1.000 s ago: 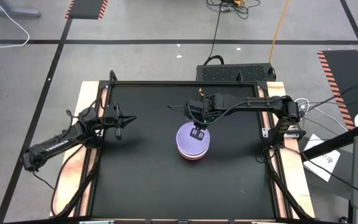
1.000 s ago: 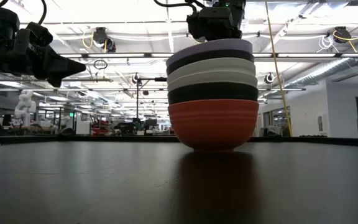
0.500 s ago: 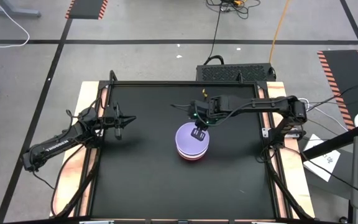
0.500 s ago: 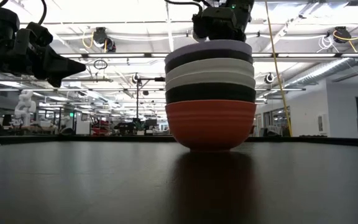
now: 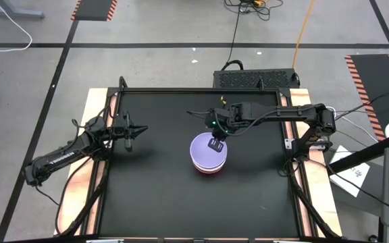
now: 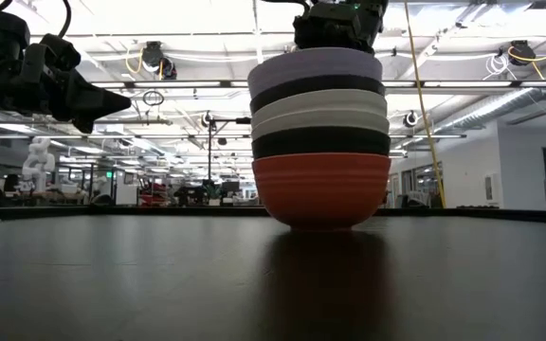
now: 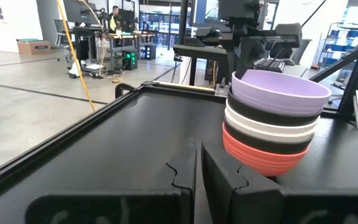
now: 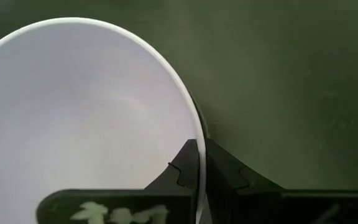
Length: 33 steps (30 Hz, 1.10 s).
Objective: Nest bowls inside each other
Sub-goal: Stack the purple bowl on top of the black bowl
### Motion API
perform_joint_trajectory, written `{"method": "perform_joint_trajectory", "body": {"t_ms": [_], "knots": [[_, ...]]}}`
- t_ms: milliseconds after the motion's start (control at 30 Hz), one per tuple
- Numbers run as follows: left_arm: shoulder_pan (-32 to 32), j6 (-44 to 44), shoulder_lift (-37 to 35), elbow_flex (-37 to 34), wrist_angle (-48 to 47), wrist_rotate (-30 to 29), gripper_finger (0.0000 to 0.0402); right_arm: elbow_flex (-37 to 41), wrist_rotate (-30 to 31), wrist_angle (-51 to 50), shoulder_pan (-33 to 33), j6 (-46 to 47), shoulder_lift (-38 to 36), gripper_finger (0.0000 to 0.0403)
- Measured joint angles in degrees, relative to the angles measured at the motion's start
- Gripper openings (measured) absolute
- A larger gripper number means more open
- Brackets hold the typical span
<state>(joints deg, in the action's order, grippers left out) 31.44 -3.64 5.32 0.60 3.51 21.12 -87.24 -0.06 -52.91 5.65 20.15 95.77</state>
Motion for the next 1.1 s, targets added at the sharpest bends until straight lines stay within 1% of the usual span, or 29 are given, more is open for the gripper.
{"method": "perform_joint_trajectory", "body": {"t_ms": [167,567,800,933,1100], "knots": [[0.0,0.0,0.0,0.0,0.0,0.0,0.0026,2.2,-2.4,1.0,0.7,0.1,-0.1,0.0002],[0.0,0.0,0.0,0.0,0.0,0.0,0.0026,3.3,-0.2,1.4,0.7,-1.5,-0.2,0.0002],[0.0,0.0,0.0,0.0,0.0,0.0,0.0026,3.3,-0.2,1.2,0.7,-1.9,-0.2,0.0002],[0.0,0.0,0.0,0.0,0.0,0.0,0.0026,3.3,-1.4,1.2,0.7,-2.0,-0.2,0.0011],[0.0,0.0,0.0,0.0,0.0,0.0,0.0026,3.4,-1.6,1.2,0.7,-2.2,-0.1,0.0033]]}}
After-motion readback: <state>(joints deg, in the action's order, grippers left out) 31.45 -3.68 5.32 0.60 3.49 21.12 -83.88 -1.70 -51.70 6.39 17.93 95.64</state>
